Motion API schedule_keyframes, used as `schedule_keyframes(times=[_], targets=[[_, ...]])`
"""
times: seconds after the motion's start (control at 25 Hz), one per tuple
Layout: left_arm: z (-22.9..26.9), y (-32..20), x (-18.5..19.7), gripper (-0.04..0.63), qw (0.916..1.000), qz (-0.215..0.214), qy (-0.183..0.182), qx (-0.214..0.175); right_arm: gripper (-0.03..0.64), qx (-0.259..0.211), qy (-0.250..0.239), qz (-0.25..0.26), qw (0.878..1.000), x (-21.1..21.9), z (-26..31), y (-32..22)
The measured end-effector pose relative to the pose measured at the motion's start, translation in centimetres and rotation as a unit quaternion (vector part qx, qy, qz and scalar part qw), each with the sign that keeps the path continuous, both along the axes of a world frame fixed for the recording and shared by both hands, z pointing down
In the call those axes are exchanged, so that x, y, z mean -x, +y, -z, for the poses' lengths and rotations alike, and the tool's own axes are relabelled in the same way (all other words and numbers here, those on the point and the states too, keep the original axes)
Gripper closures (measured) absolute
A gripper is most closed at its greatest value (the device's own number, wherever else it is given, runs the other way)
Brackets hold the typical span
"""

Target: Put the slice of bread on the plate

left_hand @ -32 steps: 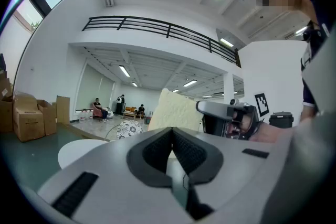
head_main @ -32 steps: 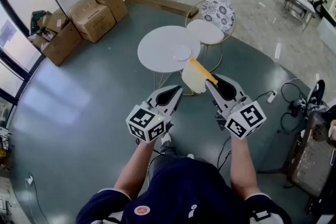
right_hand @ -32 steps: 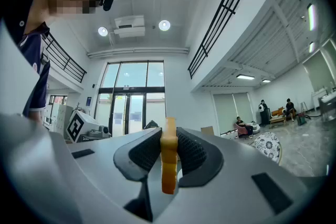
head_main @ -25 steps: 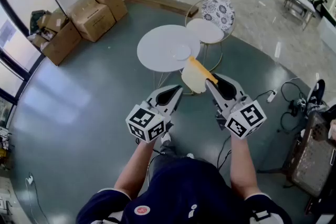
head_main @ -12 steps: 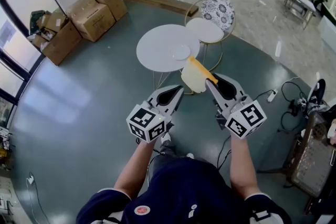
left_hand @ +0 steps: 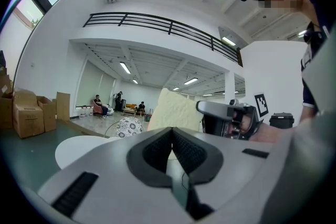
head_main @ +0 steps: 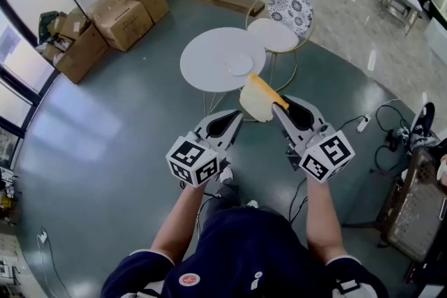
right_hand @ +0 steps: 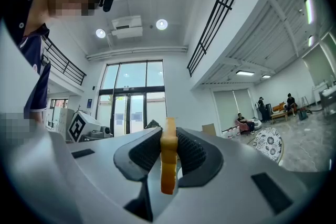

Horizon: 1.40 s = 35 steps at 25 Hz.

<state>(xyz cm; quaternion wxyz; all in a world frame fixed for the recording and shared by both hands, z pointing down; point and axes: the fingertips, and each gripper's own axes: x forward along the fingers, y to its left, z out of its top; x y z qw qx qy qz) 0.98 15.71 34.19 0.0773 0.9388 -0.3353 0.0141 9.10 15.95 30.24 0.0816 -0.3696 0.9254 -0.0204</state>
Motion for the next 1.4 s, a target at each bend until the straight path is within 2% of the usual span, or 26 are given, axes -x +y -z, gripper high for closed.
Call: schedule_keyframes(times=[0.4,0.96,1.4], targets=[[-1.2,-4.4,0.8,0.589,0.9999,-0.001,0.008,0.010,0.529,0.012,0.007,-0.011,1.000,0.4,-1.1,-4.6],[-3.0,-16.5,3.3,0.589,0.9991,-0.016,0.020,0.034,0.529,0.040,0.022,-0.032,0.998,2.4,-2.9,-16.5],[-2.7,-26.7,6.0,0.589,0.9973,-0.046,0.031,0.048,0.529,0.063,0.033,-0.053,0.996,5.4,-2.7,-26.2]])
